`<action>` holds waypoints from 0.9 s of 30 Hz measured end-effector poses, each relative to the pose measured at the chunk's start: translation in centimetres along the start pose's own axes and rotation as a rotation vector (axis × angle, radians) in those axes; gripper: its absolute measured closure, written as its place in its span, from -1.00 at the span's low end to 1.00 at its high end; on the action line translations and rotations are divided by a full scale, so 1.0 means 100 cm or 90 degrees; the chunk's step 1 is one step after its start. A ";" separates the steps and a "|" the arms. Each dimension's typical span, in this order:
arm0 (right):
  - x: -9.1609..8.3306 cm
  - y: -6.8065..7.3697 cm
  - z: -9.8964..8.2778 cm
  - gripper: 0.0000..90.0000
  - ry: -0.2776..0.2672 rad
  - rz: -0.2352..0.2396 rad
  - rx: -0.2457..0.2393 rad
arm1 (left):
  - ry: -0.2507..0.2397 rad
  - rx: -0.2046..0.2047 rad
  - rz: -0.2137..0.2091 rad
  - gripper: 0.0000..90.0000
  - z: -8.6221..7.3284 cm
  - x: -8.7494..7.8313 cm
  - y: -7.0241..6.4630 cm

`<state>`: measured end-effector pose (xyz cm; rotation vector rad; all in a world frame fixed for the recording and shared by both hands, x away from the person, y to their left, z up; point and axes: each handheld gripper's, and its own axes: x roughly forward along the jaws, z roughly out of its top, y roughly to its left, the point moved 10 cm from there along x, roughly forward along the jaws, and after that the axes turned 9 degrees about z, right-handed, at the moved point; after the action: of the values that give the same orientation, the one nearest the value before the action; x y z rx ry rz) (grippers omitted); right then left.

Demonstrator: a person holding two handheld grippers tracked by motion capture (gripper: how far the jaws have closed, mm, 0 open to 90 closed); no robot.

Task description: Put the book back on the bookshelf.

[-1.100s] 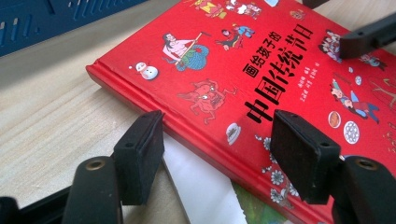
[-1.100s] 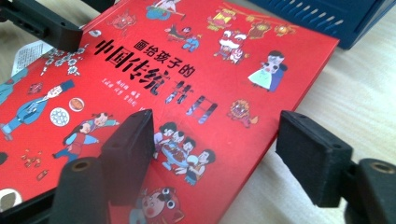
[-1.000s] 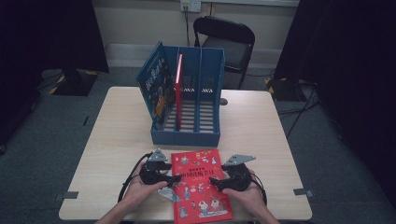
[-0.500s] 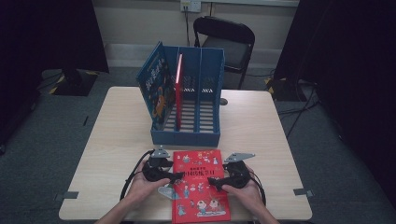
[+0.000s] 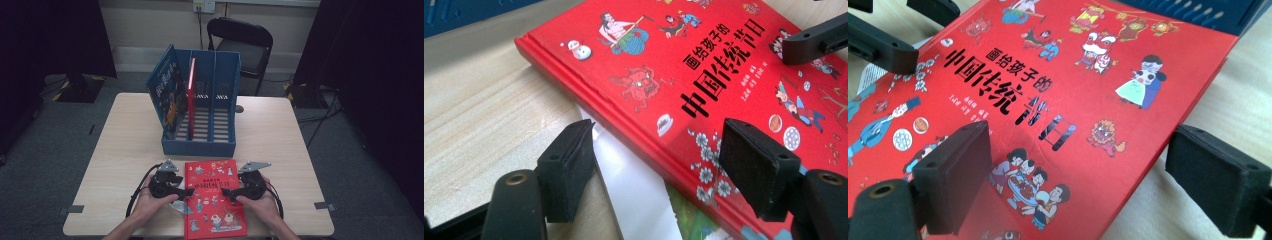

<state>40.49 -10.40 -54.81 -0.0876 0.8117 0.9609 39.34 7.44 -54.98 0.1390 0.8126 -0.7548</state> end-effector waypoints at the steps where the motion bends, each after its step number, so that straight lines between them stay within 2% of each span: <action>1: 0.000 0.001 0.001 -0.74 -0.001 -0.003 -0.002 | 0.000 -0.002 0.000 -0.34 0.000 0.000 0.000; 2: -0.002 0.001 0.004 -0.72 -0.014 -0.004 -0.008 | -0.001 -0.001 -0.002 -0.34 0.001 0.000 0.000; 5: -0.003 0.003 0.007 -0.70 -0.022 -0.007 -0.015 | -0.009 0.002 0.000 -0.33 0.002 0.000 0.000; 7: -0.009 0.005 0.013 -0.61 -0.042 -0.012 -0.022 | -0.018 0.005 0.000 -0.33 0.005 0.000 0.000; 11: -0.014 0.007 0.022 -0.50 -0.054 -0.007 -0.030 | -0.027 0.007 0.003 -0.29 0.007 0.000 -0.001; 15: -0.012 0.007 0.029 -0.48 -0.044 0.015 -0.027 | -0.033 0.010 0.005 -0.30 0.011 0.000 -0.001; 16: -0.007 0.009 0.035 -0.48 -0.044 0.029 -0.026 | -0.035 0.012 0.007 -0.29 0.012 0.000 -0.001; 20: -0.001 0.010 0.044 -0.53 -0.044 0.032 -0.024 | -0.041 0.011 0.006 -0.29 0.015 0.000 -0.001; 22: 0.002 0.009 0.049 -0.53 -0.043 0.038 -0.013 | -0.041 0.014 0.004 -0.29 0.015 0.000 -0.001; 27: 0.009 0.006 0.047 -0.54 -0.037 0.037 0.000 | -0.042 0.019 0.010 -0.30 0.015 0.001 -0.001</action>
<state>43.01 -7.46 -51.90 -0.0366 0.7647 1.0148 40.21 6.71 -53.94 0.1465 0.7378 -0.7540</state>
